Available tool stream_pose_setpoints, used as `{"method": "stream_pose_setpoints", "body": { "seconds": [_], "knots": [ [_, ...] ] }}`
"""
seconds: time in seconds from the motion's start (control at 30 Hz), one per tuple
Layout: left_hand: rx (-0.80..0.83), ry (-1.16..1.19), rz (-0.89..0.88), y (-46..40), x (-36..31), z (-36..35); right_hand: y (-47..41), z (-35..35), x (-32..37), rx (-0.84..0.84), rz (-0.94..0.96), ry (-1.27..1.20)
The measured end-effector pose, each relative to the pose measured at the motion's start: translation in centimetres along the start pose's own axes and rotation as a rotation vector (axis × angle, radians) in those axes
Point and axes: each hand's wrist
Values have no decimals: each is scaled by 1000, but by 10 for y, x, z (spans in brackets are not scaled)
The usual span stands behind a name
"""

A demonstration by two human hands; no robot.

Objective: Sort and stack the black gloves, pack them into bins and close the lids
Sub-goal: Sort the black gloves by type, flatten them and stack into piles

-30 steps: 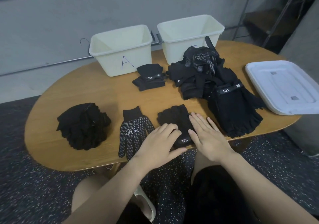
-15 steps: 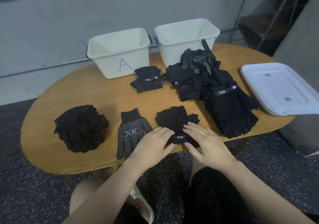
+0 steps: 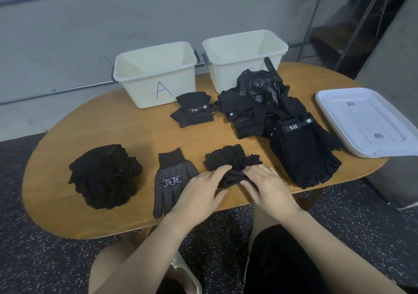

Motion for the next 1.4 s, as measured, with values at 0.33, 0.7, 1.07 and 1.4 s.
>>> {"method": "stream_pose_setpoints", "body": {
  "seconds": [0.33,0.7,1.07,1.4],
  "knots": [
    [-132,-19,-26,-12,3,-6,-7,9,4,107,-66,-32],
    [-236,179,8,-13,-7,28,-14,57,26,-36,-357,-453],
    [-285,612,92,-62,-91,54,-37,154,21,-187,-403,-557],
    [-244,512,267,-149,-113,-23,-69,157,-82,-122,-474,-174]
  ]
}}
Point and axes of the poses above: each hand's wrist, its own y-axis away from the middle knuckle, its own z-axis out of the back of the hand, x = y × z, and after that the axes turned 7 degrees about -x, right-handed
